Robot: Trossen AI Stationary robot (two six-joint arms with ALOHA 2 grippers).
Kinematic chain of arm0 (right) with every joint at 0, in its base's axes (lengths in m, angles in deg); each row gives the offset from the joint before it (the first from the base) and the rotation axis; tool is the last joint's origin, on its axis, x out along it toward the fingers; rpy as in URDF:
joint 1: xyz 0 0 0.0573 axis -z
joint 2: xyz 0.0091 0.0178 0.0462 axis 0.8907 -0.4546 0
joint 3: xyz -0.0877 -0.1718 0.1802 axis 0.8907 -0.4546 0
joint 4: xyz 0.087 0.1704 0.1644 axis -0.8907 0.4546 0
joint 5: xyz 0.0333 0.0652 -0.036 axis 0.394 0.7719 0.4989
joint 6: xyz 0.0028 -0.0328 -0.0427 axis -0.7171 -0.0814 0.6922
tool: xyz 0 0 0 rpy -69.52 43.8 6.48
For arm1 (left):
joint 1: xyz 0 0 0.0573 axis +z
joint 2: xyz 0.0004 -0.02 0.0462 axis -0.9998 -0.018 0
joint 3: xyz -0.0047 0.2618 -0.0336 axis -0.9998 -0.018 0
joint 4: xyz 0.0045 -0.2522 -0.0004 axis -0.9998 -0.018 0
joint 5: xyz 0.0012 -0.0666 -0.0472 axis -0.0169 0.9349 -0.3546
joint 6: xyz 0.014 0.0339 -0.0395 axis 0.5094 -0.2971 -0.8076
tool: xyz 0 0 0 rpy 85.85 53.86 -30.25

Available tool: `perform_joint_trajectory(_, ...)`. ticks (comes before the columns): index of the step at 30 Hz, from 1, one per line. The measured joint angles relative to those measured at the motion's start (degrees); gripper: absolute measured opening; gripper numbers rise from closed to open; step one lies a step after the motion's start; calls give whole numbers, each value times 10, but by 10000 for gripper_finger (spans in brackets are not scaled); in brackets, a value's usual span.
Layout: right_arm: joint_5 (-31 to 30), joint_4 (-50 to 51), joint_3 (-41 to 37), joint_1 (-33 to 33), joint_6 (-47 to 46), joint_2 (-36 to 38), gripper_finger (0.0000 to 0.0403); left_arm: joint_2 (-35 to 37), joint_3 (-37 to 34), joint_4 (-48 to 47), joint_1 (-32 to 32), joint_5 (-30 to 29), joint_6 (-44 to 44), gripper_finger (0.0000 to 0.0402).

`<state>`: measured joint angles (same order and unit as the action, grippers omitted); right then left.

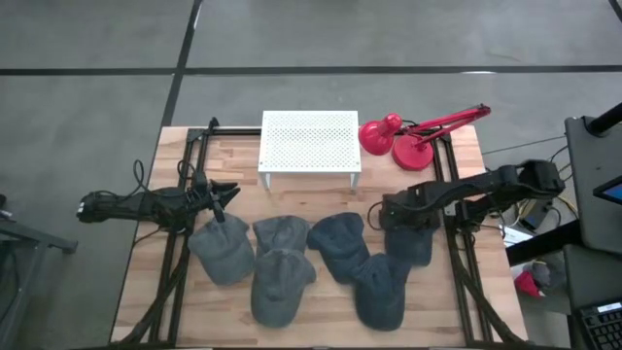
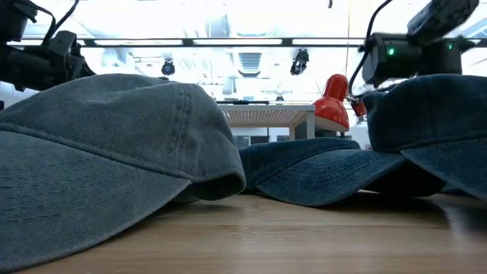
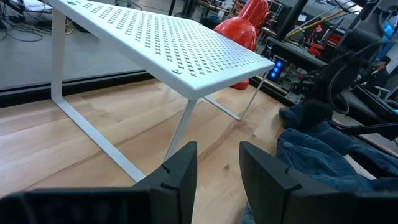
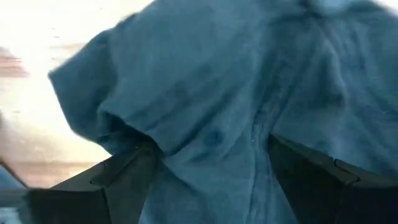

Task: Pick & Place hat
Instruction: Put the top right blue cap on the shelf

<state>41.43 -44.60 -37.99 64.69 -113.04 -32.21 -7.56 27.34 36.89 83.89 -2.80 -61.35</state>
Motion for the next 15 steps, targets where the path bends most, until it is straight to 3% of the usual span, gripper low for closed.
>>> perform_joint_trajectory(6,6,-17,-1,0,-11,-42,264,0,0,0,0,0,0,122)
perform_joint_trajectory(15,-50,29,25,0,15,0,115,-6,0,-1,0,0,0,122)
